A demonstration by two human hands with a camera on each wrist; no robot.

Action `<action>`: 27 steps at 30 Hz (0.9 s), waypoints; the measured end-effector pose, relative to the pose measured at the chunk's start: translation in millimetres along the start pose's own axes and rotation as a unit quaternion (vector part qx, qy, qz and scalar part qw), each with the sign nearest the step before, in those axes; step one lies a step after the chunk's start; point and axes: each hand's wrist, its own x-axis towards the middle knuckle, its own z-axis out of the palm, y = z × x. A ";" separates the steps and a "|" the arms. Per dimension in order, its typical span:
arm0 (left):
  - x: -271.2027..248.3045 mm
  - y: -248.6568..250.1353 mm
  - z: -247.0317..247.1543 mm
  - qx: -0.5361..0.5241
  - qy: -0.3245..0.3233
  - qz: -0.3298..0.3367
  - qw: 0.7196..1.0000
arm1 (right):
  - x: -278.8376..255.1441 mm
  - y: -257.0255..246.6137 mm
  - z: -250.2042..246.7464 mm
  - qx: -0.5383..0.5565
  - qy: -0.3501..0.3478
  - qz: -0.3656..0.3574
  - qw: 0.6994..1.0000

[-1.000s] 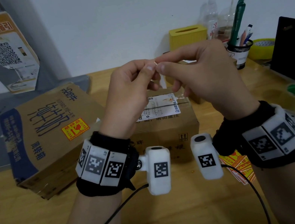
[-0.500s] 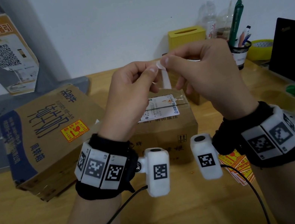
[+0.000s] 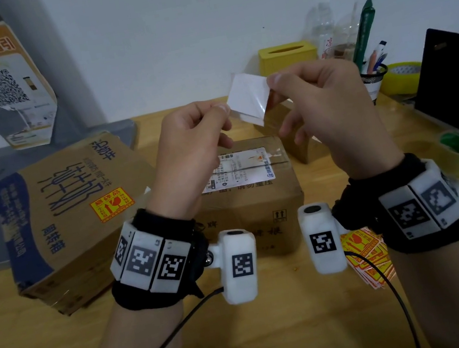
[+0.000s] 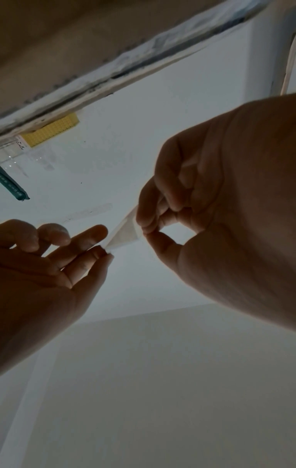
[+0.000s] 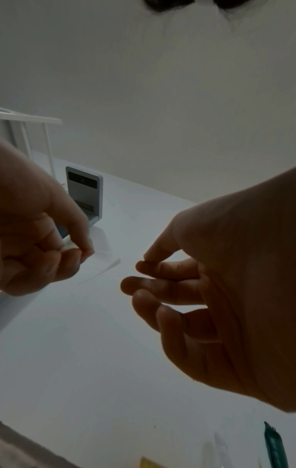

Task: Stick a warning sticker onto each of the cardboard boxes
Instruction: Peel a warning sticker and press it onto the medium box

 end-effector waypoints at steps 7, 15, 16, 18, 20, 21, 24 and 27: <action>3.3 -2.6 -3.2 -0.013 0.014 -0.016 1.000 | 3.0 -4.2 -3.8 0.097 0.002 0.078 0.992; 5.9 -5.7 -5.1 -0.019 0.038 -0.030 0.999 | 9.4 0.9 -6.6 0.195 0.011 0.146 0.970; 6.4 -6.1 -5.2 -0.020 0.040 -0.031 0.999 | 10.1 1.6 -7.5 0.198 0.013 0.152 0.968; 7.0 -6.3 -4.9 -0.026 0.046 -0.028 0.998 | 11.5 2.7 -9.6 0.199 0.020 0.157 0.967; 6.8 -5.9 -4.6 -0.030 0.052 -0.025 0.998 | 12.3 3.5 -11.4 0.205 0.024 0.156 0.966; 6.6 -5.7 -4.8 -0.032 0.055 -0.026 0.998 | 12.7 4.0 -12.3 0.214 0.026 0.156 0.964; 6.4 -5.7 -5.8 -0.037 0.060 -0.028 0.997 | 13.9 5.5 -15.0 0.240 0.038 0.166 0.956; 5.8 -6.0 -3.8 -0.030 0.049 -0.033 0.998 | 14.1 4.9 -15.8 0.228 0.039 0.165 0.959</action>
